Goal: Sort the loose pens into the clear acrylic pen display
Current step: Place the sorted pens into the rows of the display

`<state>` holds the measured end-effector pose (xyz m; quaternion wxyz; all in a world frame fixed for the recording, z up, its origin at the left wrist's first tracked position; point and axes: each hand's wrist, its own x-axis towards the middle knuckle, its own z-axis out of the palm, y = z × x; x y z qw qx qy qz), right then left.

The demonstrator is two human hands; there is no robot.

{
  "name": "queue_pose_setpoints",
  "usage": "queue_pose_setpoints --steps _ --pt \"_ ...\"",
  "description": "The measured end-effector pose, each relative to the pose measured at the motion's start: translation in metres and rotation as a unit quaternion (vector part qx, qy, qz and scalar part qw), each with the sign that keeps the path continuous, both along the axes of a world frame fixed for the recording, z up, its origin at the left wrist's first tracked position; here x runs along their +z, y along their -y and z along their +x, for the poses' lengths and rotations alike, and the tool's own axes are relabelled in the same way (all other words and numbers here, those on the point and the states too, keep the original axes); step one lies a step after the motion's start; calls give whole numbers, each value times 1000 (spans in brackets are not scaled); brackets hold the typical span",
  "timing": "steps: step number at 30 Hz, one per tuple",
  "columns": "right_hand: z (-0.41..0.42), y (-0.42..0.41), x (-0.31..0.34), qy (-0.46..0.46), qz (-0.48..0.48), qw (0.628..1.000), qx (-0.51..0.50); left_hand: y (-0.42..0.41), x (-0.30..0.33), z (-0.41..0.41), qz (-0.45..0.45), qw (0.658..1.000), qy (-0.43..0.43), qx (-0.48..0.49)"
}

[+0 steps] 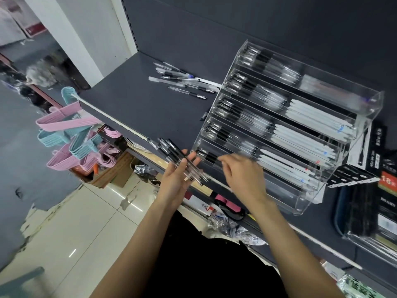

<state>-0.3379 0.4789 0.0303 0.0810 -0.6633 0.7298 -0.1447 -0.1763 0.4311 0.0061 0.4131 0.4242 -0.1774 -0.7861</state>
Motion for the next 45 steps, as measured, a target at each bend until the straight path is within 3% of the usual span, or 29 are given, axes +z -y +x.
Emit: queue_pose_setpoints --steps 2,6,9,11,14,19,26,30,41,45 --pt "16 -3 6 81 -9 997 -5 -2 0 -4 -7 1000 3 0" --pt "30 -4 -7 173 26 984 -35 -4 0 -13 -29 999 25 -15" --pt "17 -7 -11 221 2 973 -73 -1 2 -16 -33 998 31 -45" --pt "-1 -13 -11 166 -30 981 -100 5 4 -15 -30 997 39 -57" --pt "-30 -20 -12 6 -84 990 -110 18 4 -9 -22 997 46 -51" --pt "-39 -11 -32 -156 -82 983 -55 30 0 -1 14 999 24 -31" --pt "-35 -17 -31 -85 -185 978 -34 26 0 1 21 999 22 -10" --pt "-31 -31 -31 -56 -194 979 -36 23 0 3 19 999 30 -7" --pt "-19 4 -36 -179 7 984 1 22 7 -3 21 999 31 -15" --pt "-15 5 -34 -133 -3 991 -20 20 8 -5 18 999 20 -20"
